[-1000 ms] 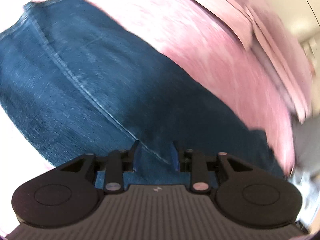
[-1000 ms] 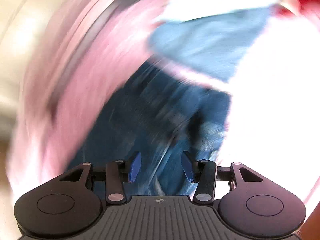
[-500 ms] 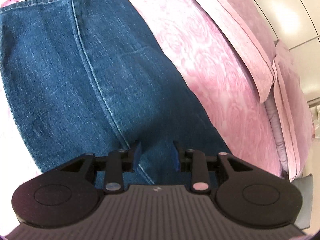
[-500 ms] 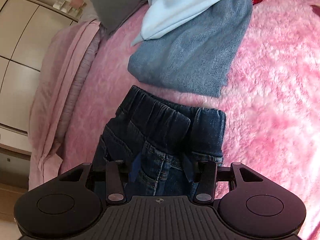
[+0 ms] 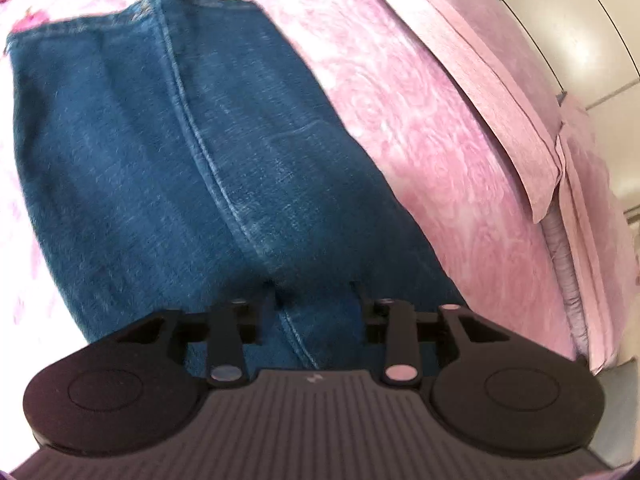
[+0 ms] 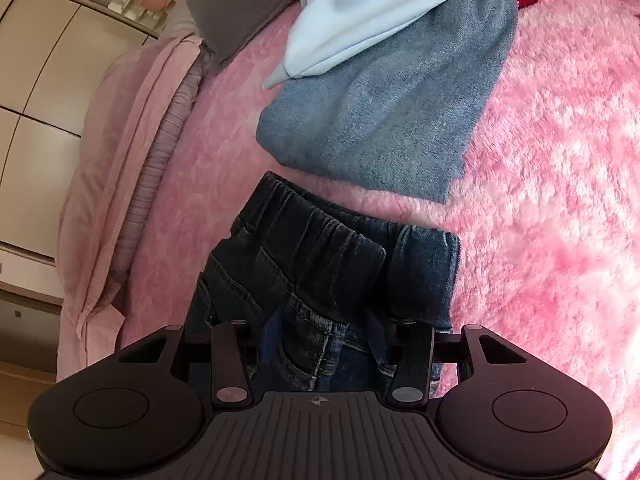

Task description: Fold clothes

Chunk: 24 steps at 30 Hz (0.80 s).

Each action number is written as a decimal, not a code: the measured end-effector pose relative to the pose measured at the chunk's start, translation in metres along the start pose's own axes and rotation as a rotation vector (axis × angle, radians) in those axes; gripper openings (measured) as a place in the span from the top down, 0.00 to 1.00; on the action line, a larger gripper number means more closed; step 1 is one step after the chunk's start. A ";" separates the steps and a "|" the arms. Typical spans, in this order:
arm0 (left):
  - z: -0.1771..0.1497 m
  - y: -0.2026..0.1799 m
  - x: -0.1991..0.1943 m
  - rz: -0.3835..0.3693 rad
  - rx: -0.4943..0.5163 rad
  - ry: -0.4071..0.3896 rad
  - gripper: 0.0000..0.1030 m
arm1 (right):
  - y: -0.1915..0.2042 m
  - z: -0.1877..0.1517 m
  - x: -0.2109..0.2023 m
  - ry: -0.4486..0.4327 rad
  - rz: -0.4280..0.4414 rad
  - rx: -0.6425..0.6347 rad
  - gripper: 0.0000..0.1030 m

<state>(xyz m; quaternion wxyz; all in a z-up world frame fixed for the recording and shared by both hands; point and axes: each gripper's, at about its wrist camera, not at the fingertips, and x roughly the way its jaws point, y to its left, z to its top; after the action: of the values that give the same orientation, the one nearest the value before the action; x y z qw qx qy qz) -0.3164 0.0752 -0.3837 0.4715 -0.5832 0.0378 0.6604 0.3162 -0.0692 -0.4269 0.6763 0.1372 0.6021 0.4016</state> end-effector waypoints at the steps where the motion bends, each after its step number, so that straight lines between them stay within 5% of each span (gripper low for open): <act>1: 0.001 0.000 -0.005 -0.017 0.024 -0.014 0.98 | 0.001 0.001 0.001 -0.002 0.003 0.001 0.53; 2: 0.001 0.000 -0.009 -0.033 0.048 -0.028 0.98 | 0.002 0.003 0.002 -0.002 -0.011 -0.006 0.60; 3: 0.001 -0.002 -0.020 -0.055 0.073 -0.055 0.98 | 0.008 0.004 0.000 -0.012 -0.023 -0.042 0.82; 7: -0.003 -0.007 -0.061 -0.111 0.176 -0.124 0.98 | 0.032 0.011 -0.018 -0.065 -0.025 -0.178 0.83; 12: -0.027 0.015 -0.066 -0.012 0.218 -0.050 0.98 | 0.011 0.018 -0.023 -0.009 -0.093 -0.181 0.83; 15: -0.034 0.014 -0.079 -0.032 0.239 -0.094 0.98 | 0.006 0.015 -0.025 -0.010 -0.092 -0.182 0.83; 18: -0.037 0.015 -0.081 -0.026 0.256 -0.087 0.98 | 0.008 0.015 -0.035 -0.045 -0.053 -0.197 0.83; 24: -0.058 0.029 -0.049 0.064 0.259 -0.020 0.97 | -0.005 0.007 -0.019 -0.016 -0.159 -0.226 0.83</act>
<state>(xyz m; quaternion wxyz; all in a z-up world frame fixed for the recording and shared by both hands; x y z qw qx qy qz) -0.2996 -0.0042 -0.3772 0.5218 -0.5094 0.1369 0.6705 0.3257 -0.0840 -0.4151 0.7219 0.0151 0.5565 0.4111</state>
